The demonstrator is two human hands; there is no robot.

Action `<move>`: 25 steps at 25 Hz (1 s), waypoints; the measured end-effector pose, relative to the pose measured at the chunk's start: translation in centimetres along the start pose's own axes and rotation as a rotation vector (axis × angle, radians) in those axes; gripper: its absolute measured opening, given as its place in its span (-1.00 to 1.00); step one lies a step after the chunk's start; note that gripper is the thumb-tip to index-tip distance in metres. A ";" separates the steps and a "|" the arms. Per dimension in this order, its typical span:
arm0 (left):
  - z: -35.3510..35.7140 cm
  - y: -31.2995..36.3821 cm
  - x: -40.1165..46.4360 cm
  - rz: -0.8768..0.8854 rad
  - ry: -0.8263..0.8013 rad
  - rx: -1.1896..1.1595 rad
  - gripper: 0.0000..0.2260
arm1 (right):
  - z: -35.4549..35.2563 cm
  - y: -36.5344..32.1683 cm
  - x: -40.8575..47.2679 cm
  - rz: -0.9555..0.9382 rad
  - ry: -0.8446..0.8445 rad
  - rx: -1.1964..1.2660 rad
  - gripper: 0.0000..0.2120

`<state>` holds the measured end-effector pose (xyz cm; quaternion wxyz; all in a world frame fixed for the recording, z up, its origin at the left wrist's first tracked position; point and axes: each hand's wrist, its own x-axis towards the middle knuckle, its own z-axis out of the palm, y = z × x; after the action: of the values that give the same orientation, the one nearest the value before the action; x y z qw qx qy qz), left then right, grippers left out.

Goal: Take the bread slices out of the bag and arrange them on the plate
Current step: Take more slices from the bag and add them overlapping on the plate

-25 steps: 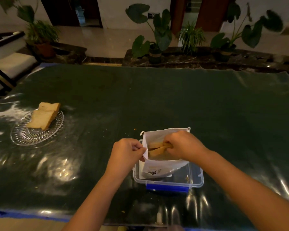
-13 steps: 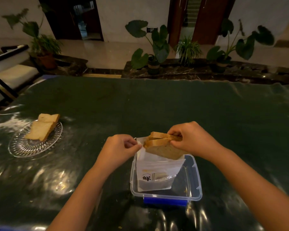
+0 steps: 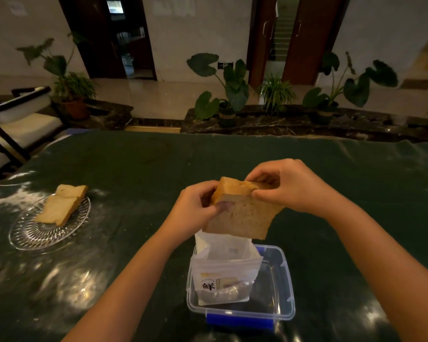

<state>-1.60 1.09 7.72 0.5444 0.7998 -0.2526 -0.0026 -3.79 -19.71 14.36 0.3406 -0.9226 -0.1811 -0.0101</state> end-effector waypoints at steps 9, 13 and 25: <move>0.1 0.8 0.7 -0.078 0.178 -0.180 -0.76 | 1.7 4.9 -0.8 0.165 0.142 0.724 -0.53; -1.3 0.9 -0.3 -0.139 0.284 -0.280 -0.79 | 3.7 4.2 1.6 0.131 0.138 0.757 -0.71; -12.1 -1.6 -9.3 -0.288 0.576 -0.266 -0.85 | 13.1 -6.3 8.4 0.138 -0.021 0.828 -0.77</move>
<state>-5.65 15.82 8.71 0.6868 0.7173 0.0295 0.1137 0.49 -4.24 9.45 0.6808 -0.7177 -0.1111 0.0957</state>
